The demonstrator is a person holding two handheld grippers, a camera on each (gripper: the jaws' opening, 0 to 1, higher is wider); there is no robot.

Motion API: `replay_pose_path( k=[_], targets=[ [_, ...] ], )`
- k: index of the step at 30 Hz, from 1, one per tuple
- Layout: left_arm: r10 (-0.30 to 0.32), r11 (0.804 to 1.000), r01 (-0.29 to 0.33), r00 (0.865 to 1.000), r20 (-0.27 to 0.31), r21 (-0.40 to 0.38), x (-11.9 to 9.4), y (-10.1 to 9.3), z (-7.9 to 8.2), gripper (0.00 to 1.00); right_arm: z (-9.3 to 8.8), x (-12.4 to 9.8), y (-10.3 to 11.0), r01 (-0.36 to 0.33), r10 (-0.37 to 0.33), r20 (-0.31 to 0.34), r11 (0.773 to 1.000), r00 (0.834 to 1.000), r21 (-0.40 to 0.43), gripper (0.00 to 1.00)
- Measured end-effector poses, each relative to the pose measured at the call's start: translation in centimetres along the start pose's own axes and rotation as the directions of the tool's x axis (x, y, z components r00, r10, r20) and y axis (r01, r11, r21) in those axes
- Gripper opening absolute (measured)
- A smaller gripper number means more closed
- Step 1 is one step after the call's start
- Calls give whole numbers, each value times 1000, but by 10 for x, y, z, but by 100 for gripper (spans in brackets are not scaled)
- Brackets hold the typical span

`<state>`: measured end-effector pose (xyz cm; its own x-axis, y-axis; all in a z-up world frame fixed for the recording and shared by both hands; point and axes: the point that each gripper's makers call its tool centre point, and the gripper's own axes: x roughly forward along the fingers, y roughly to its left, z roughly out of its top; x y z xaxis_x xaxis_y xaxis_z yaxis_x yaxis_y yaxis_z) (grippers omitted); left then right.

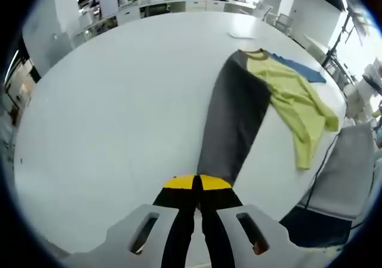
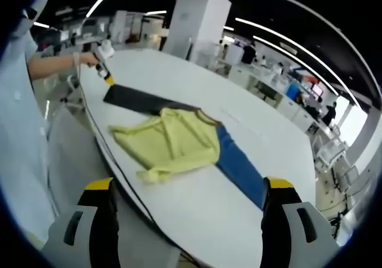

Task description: Fold the garment on the visible template until the final outline fits inside the template.

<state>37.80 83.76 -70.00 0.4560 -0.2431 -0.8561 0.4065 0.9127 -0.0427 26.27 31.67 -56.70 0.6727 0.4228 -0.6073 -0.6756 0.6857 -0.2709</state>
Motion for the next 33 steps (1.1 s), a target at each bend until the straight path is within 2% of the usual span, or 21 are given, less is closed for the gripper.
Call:
replay_pose_path(
  k=[14, 20, 33],
  targets=[
    [27, 999, -26, 1000, -15, 20, 6, 30, 12, 0, 0, -2, 1, 34, -33, -18, 999, 999, 22, 100],
    [32, 999, -31, 999, -33, 24, 12, 43, 13, 0, 0, -3, 3, 52, -51, -27, 998, 998, 36, 100],
    [38, 998, -35, 997, -65, 42, 24, 55, 17, 0, 3, -3, 4, 83, -80, -42, 995, 996, 59, 100]
  ],
)
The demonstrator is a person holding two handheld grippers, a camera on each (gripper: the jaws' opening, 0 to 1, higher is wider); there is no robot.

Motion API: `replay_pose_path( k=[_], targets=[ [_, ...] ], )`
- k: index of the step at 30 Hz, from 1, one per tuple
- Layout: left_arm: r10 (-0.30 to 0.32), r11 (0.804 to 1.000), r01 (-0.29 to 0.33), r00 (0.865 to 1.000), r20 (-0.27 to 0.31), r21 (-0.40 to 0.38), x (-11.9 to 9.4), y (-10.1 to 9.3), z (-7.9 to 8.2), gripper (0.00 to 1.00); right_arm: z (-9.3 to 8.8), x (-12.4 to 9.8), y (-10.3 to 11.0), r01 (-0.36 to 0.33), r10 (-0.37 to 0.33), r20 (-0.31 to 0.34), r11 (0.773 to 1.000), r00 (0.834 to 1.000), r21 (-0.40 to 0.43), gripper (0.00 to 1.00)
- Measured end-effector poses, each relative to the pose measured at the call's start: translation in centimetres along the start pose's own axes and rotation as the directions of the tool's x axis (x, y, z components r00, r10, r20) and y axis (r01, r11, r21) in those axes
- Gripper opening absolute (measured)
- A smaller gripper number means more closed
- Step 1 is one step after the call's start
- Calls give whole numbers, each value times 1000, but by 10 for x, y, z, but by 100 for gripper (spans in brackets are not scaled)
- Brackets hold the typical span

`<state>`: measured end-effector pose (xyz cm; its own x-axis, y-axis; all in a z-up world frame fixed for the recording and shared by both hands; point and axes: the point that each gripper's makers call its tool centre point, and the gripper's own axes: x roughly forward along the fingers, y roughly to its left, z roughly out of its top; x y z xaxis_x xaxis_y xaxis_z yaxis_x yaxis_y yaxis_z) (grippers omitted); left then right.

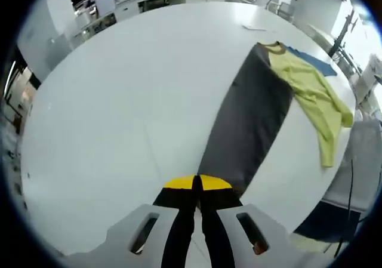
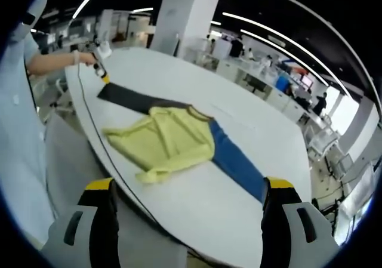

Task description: Fold the garment on the visible template until the final outline fits inside the template.

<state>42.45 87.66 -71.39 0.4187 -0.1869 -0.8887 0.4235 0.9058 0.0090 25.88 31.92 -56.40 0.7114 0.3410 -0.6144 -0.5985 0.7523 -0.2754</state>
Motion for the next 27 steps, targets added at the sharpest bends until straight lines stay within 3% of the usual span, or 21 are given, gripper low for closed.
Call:
replay_pose_path(
  k=[18, 27],
  targets=[
    [61, 998, -60, 995, -80, 11, 16, 26, -3, 0, 4, -1, 3, 21, -21, -17, 1000, 1000, 7, 100],
    [62, 998, -60, 994, -88, 17, 23, 31, -1, 0, 9, -1, 5, 29, -29, -25, 1000, 999, 6, 100]
  ],
)
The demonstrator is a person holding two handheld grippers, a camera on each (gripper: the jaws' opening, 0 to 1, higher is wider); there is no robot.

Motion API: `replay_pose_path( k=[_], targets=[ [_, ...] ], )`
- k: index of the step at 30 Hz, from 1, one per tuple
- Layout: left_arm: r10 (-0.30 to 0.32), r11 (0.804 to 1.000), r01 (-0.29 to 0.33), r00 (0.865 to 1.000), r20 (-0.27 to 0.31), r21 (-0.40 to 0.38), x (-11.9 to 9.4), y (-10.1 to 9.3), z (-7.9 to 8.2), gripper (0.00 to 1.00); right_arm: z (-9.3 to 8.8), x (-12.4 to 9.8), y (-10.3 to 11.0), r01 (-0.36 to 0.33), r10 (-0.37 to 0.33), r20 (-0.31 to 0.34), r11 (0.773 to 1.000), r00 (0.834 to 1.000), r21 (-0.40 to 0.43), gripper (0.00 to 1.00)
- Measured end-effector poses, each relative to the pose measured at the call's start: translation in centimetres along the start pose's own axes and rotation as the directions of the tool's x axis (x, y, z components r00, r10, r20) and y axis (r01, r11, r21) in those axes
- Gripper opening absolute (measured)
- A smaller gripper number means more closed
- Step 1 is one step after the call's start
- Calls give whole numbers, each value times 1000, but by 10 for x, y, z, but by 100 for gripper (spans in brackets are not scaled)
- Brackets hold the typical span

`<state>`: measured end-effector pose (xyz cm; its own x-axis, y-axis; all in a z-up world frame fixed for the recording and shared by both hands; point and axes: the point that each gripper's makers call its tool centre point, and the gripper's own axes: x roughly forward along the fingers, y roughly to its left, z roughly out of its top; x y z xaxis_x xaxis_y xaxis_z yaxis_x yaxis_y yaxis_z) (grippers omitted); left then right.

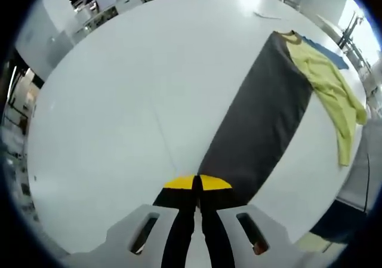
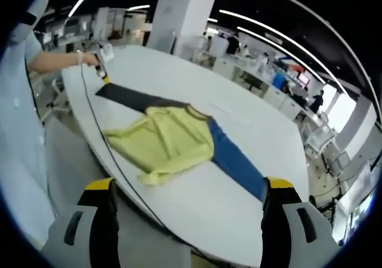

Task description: Fold the garment on the visible template until the final outline fits inside the template.

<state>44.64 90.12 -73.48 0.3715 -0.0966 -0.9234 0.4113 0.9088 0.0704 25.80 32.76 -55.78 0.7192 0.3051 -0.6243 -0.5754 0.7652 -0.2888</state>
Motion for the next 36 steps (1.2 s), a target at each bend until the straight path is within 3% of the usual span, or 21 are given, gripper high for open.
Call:
replay_pose_path(
  k=[18, 36],
  targets=[
    [38, 997, -34, 998, -58, 63, 25, 18, 0, 0, 1, 1, -2, 23, -22, -27, 1000, 999, 11, 100],
    [77, 993, -70, 995, -70, 96, 34, 30, 5, 0, 0, 3, -4, 33, -32, -34, 999, 999, 29, 100]
  ],
)
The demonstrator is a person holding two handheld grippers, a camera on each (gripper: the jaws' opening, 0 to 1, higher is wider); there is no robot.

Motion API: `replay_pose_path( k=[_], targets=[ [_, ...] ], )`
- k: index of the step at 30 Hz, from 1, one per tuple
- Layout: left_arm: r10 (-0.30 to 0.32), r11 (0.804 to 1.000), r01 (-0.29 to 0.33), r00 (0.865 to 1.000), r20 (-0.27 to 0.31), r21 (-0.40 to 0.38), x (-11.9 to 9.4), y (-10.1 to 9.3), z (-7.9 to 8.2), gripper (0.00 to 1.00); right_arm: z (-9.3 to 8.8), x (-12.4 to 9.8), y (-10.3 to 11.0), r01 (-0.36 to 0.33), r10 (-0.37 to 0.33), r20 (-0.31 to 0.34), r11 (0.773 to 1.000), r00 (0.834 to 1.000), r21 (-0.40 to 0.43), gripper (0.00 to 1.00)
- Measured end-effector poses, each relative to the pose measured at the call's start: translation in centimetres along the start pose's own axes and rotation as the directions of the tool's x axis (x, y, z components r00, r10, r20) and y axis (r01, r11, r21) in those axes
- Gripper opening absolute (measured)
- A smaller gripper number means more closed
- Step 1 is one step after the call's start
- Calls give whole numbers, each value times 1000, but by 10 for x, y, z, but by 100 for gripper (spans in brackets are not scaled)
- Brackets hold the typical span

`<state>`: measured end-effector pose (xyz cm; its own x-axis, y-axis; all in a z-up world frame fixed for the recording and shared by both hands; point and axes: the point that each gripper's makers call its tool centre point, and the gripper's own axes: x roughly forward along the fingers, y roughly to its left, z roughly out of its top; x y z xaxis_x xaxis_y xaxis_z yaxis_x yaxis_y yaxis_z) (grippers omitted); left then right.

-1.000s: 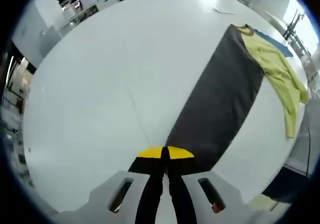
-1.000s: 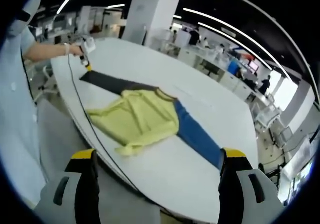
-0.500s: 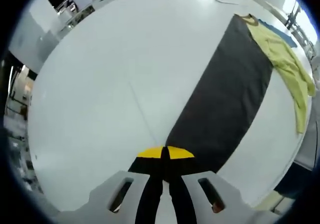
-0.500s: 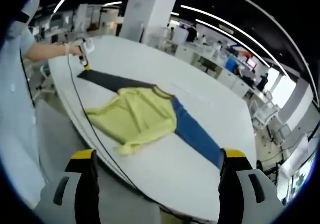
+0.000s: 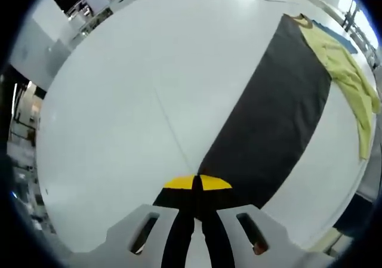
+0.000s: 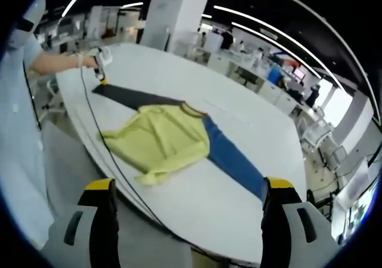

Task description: Fold the garment on the visible template until the final outline fits inside the template.

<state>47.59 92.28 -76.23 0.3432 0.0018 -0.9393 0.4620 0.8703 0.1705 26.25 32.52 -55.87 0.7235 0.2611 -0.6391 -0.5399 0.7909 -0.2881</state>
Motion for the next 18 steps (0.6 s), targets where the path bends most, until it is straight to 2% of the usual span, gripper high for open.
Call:
replay_pose_path(
  k=[18],
  targets=[
    [5, 1000, -5, 1000, -14, -3, 5, 8, 4, 0, 1, -1, -1, 6, -6, -2, 1000, 1000, 11, 100]
  ],
)
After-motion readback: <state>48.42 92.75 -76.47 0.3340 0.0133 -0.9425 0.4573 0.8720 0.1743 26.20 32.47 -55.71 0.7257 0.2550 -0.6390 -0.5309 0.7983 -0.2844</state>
